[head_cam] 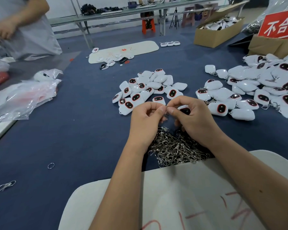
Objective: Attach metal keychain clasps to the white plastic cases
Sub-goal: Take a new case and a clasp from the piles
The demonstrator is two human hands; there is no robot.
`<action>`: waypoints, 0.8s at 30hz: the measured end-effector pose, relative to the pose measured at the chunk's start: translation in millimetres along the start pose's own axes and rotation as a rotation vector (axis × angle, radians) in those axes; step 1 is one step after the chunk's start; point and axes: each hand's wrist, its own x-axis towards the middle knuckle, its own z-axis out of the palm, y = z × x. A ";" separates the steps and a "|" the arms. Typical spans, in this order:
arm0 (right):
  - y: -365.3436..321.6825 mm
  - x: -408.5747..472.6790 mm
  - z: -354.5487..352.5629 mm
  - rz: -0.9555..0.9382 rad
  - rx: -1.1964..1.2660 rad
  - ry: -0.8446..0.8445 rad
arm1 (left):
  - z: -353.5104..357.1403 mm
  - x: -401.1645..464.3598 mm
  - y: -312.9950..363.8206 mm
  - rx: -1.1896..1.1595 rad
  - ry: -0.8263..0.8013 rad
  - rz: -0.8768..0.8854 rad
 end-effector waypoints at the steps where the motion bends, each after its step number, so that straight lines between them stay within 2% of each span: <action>1: -0.2 0.1 -1.2 0.006 0.027 -0.004 | -0.2 -0.2 0.6 -0.021 -0.018 -0.007; 10: -1.8 0.5 -3.6 0.101 0.158 -0.010 | -4.8 -0.1 1.4 -0.030 -0.087 0.023; 24: -2.2 0.1 -6.0 0.089 0.168 -0.015 | -6.4 -0.8 1.5 0.018 -0.089 0.129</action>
